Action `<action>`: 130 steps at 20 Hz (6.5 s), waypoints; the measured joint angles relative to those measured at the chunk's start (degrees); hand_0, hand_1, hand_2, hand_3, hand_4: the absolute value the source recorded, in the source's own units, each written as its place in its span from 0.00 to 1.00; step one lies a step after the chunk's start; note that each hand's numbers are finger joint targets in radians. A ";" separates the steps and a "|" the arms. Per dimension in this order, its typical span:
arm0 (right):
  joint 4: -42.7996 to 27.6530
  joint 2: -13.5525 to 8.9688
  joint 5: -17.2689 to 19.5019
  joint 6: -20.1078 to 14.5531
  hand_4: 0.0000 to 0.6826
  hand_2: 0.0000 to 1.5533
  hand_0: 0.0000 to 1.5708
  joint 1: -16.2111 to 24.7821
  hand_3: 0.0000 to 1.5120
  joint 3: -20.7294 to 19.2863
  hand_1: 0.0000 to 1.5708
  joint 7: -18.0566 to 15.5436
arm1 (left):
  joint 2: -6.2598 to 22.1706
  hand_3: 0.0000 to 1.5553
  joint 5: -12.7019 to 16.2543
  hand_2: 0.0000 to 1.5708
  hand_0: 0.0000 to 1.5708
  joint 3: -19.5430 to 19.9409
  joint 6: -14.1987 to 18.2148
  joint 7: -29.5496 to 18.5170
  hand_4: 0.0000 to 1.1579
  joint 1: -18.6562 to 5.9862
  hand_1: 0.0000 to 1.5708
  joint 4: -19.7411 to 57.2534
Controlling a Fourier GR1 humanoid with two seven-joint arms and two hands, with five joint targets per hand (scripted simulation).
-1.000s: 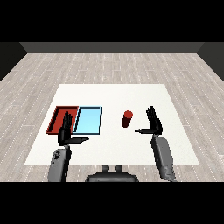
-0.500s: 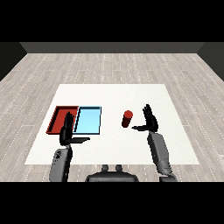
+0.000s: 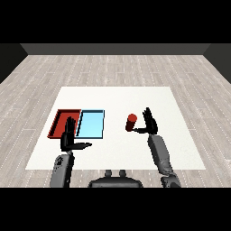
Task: Pick the red can and put it in the red box
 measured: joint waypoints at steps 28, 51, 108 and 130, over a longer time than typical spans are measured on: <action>22.15 1.56 -2.87 0.13 0.00 0.00 0.00 -10.46 0.00 -0.55 0.00 -10.63 | 0.38 0.00 1.75 0.00 0.00 1.38 -0.48 1.64 0.00 -1.03 0.00 -1.09; 34.12 1.47 -3.49 -1.96 0.00 0.00 0.00 -19.91 0.00 -1.04 0.00 -12.79 | 0.75 0.00 1.53 0.00 0.00 2.01 -0.60 1.15 0.00 -0.99 0.00 -0.62; -14.65 3.46 -2.76 -24.20 0.93 0.90 0.89 -0.26 0.92 23.39 0.89 1.77 | -2.35 0.00 1.34 0.00 0.00 -24.41 13.26 10.36 0.00 -12.42 0.00 5.56; -22.05 3.47 -5.75 -30.54 0.89 0.92 0.92 -0.56 0.91 36.00 0.92 3.39 | -2.37 0.00 5.54 0.00 0.00 -29.89 20.14 9.08 0.00 -24.01 0.00 19.23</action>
